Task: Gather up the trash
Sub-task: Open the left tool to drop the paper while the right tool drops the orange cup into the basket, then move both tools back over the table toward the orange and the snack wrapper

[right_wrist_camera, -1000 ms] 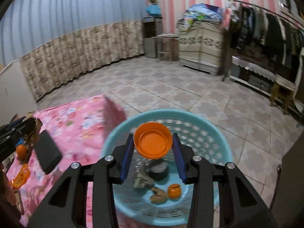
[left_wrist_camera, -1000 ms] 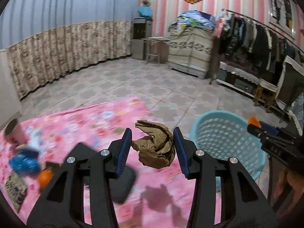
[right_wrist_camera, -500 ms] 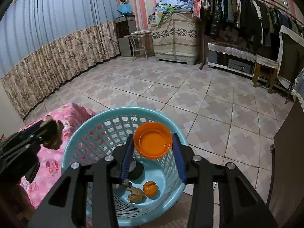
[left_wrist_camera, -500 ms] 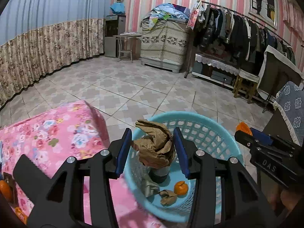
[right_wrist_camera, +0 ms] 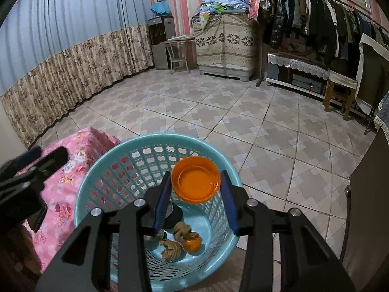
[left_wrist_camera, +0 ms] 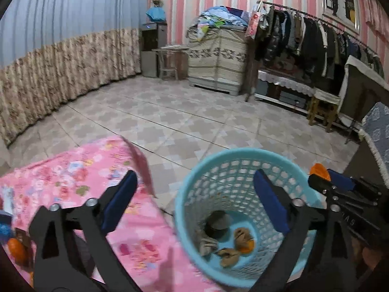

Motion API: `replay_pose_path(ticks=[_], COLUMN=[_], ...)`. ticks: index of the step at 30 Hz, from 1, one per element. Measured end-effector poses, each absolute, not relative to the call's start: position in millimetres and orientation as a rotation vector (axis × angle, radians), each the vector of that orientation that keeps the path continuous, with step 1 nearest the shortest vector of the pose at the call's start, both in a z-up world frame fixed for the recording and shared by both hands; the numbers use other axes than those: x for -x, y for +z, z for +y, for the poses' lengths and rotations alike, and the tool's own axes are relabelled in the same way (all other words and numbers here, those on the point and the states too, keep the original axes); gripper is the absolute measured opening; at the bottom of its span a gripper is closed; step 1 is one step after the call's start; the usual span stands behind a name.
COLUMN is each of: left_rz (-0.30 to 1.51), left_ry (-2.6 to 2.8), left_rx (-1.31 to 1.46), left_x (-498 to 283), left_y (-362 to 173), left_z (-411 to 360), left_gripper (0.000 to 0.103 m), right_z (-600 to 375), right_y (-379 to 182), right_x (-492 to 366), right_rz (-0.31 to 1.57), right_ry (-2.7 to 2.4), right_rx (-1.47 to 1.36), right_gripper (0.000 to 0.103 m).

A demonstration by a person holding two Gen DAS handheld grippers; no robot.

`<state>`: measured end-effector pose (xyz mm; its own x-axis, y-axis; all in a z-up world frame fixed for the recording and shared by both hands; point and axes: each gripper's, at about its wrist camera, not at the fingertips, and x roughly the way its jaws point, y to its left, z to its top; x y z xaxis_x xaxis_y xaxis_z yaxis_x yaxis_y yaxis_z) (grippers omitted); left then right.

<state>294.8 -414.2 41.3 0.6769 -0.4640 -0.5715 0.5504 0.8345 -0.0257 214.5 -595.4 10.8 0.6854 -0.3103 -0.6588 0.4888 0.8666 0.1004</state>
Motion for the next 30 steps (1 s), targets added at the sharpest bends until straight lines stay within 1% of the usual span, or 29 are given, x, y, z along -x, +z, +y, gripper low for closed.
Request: replay_pose_path(ticks=[3,11,12,14,18,20,26,30], left_rz=[0.593,0.617,0.619,0.619,0.62,0.613,0.572,0.556], left_ry=[-0.544,-0.495,-0.487,-0.472,-0.448,-0.437,-0.398,-0.365], left_rx=[-0.158,-0.107,-0.1,-0.091,-0.086,-0.091,-0.082,-0.083], left_x=[-294.3,-305.4,-306.2,-307.6,-308.7,-307.1,-293.5,-281.7], left_y=[43.2,48.5,48.6,49.9,52.5,55.0,64.5,69.2], left_z=[-401.2,-371.5,-366.2,-356.5,-339.6,-332.3,-290.6,-256.1], left_gripper=[0.098,0.098,0.098,0.098,0.098,0.098,0.098,0.098], right_z=[-588.9,-575.5,-575.1,-574.8,-572.7,-571.5,-548.2,-517.8], right_y=[9.1,11.6,9.8,9.1,10.7,12.5,24.1,33.9], right_x=[-219.3,-227.9,-229.9,-231.5,-233.3,-232.6,-230.3,-228.6], right_rz=[0.688,0.678,0.682,0.675,0.68,0.678,0.652,0.627], right_ry=[-0.444,-0.429,-0.427,-0.435,-0.46,-0.467,-0.47,-0.393], right_rx=[-0.263,-0.251,-0.257,-0.266,-0.27,-0.269,-0.241,-0.262], right_gripper=[0.04,0.042,0.045,0.073,0.075,0.081,0.091,0.092])
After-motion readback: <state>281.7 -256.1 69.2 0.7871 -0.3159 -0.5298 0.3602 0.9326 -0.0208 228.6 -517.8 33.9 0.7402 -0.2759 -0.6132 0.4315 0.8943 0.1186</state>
